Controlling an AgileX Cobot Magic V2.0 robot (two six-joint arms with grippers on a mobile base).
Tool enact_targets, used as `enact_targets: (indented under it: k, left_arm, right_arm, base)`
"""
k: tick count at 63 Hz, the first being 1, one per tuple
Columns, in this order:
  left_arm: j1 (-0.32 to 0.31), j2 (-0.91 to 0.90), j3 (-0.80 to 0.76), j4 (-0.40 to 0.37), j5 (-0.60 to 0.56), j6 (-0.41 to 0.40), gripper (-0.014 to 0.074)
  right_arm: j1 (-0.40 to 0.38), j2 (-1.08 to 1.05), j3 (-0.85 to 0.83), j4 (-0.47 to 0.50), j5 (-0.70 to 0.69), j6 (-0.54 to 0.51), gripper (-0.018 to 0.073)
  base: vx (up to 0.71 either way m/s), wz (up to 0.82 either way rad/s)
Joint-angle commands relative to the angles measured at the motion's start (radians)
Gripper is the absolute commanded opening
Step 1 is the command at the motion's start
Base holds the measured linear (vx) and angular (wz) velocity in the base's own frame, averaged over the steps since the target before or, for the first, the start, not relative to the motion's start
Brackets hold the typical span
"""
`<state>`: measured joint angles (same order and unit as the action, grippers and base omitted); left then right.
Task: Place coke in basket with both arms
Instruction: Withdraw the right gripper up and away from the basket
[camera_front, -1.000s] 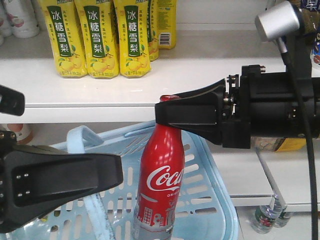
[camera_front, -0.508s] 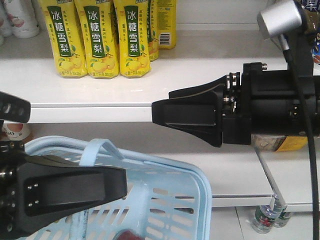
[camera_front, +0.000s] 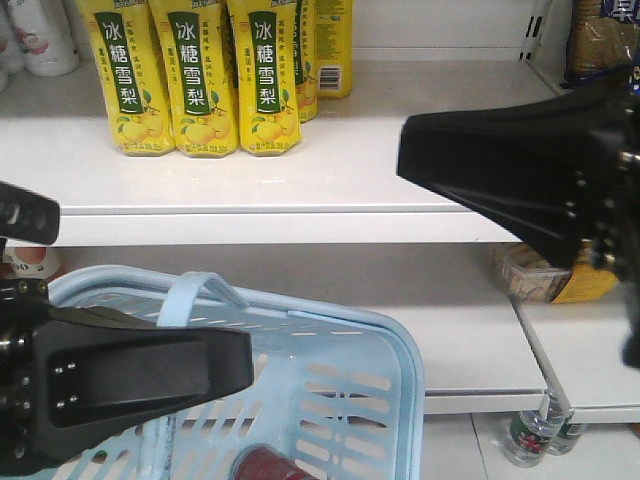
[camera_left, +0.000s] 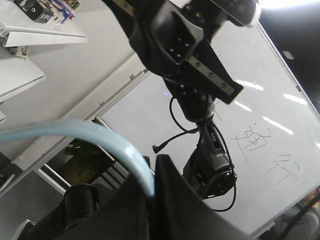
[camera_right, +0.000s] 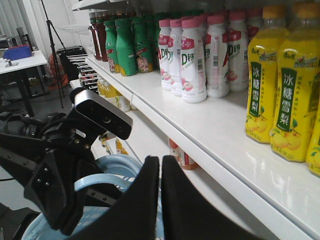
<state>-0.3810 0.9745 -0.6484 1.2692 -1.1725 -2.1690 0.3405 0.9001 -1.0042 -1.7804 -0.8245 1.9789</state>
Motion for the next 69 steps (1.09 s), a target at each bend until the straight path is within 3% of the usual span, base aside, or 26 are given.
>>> enact_targets:
  k: [1, 28, 42, 69]
  left_arm:
    - [-0.008, -0.014, -0.040, -0.140, -0.067, 0.006, -0.0006]
    - [-0.008, -0.014, -0.040, -0.140, -0.067, 0.006, -0.0006]
    - [-0.008, -0.014, -0.040, -0.140, -0.067, 0.006, -0.0006]
    - [-0.008, -0.014, -0.040, -0.141, -0.067, 0.006, -0.0006]
  right_arm:
    - [-0.001, -0.091, 0.057, 0.000, 0.118, -0.049, -0.0005]
    - [-0.001, -0.580, 0.735, 0.001, 0.693, -0.046, -0.0005]
    - [-0.001, -0.683, 0.853, -0.001, 0.718, -0.032, -0.0005]
    - [-0.001, -0.684, 0.855, 0.000, 0.711, -0.026, -0.0005]
  base:
    - [0.00, 0.00]
    - [0.00, 0.00]
    - [0.00, 0.00]
    - [0.00, 0.00]
